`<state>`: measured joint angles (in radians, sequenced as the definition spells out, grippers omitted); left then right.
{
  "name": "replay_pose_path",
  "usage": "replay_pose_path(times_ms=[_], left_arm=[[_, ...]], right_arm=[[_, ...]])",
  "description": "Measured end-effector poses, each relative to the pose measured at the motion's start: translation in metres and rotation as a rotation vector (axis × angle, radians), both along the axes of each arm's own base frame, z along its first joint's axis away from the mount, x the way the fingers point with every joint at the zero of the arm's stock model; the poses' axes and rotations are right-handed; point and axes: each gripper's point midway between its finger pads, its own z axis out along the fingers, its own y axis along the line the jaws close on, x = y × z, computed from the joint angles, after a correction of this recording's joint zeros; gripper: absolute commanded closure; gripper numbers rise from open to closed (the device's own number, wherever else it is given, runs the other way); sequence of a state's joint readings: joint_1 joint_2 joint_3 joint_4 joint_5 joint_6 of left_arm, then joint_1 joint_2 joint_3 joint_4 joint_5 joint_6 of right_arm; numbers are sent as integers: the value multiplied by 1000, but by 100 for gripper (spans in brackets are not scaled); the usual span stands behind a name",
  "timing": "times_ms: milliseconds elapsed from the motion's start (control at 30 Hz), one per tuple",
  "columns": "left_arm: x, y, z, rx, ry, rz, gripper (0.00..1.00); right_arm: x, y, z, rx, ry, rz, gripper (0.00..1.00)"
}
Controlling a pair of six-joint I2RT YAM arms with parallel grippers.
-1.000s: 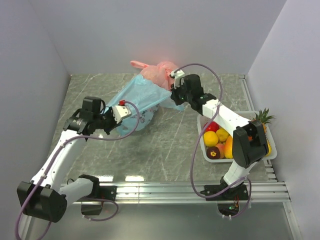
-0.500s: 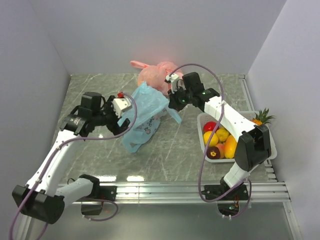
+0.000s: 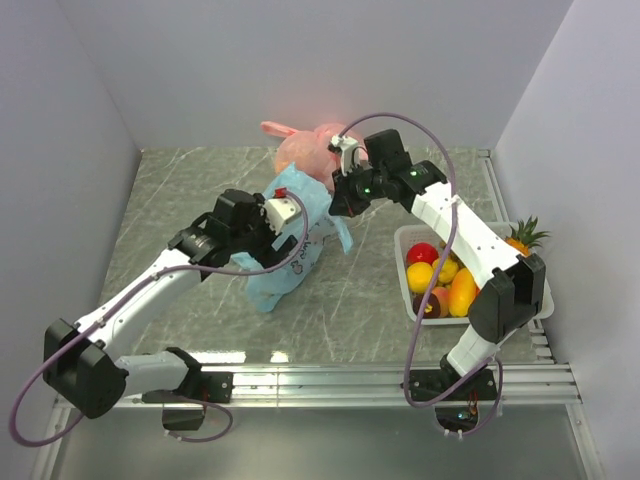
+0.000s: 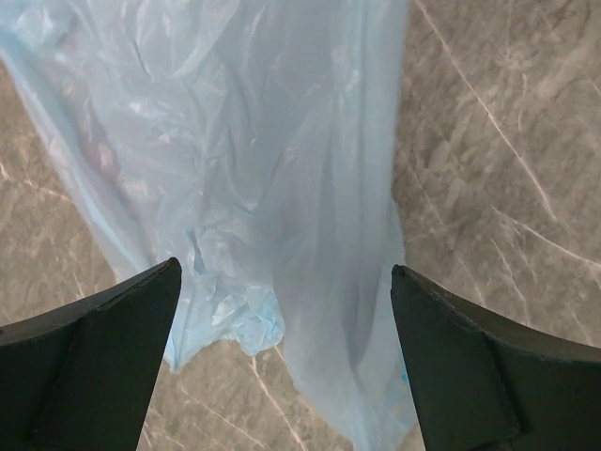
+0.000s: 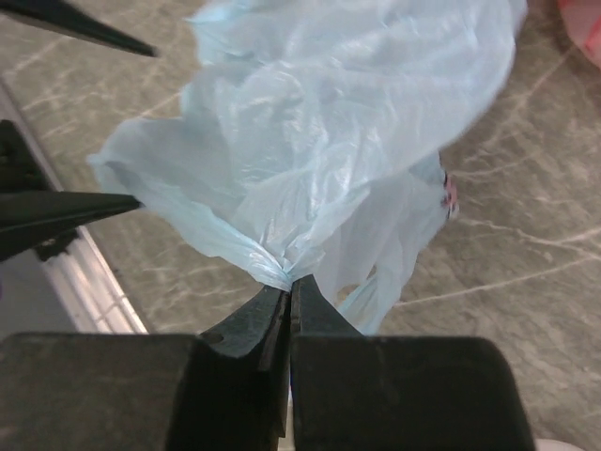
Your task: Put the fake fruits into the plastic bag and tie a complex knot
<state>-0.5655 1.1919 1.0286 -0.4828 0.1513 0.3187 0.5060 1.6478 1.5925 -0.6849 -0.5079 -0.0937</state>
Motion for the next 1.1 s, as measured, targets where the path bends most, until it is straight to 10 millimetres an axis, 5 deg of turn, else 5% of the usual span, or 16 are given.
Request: replay_pose_path(times_ms=[300,333,367,433,467,567,667,700,767,933,1100], left_arm=[[30,-6,-22,-1,16,110,1],[32,-6,-26,4,21,118,7],[35,-6,-32,13,32,126,27],[36,-8,-42,18,64,134,52],[35,-8,-46,20,81,136,74],[32,-12,-46,-4,153,184,100],[34,-22,-29,-89,276,285,100],[37,-27,-20,-135,312,320,100],[38,-32,-4,-225,365,379,100],[33,-21,3,-353,515,522,99],[37,-6,1,-433,616,621,100]], right_arm=[[-21,15,34,70,33,167,100],[-23,17,34,70,48,189,100],[-23,19,33,70,58,210,100],[-23,23,31,70,79,245,100],[-21,25,29,70,87,257,100],[-11,30,25,77,106,264,100],[9,30,25,99,116,207,62],[19,29,29,114,112,173,33],[45,26,41,153,75,102,18],[87,2,78,230,-30,-42,11],[91,-58,112,258,-123,-176,11]])
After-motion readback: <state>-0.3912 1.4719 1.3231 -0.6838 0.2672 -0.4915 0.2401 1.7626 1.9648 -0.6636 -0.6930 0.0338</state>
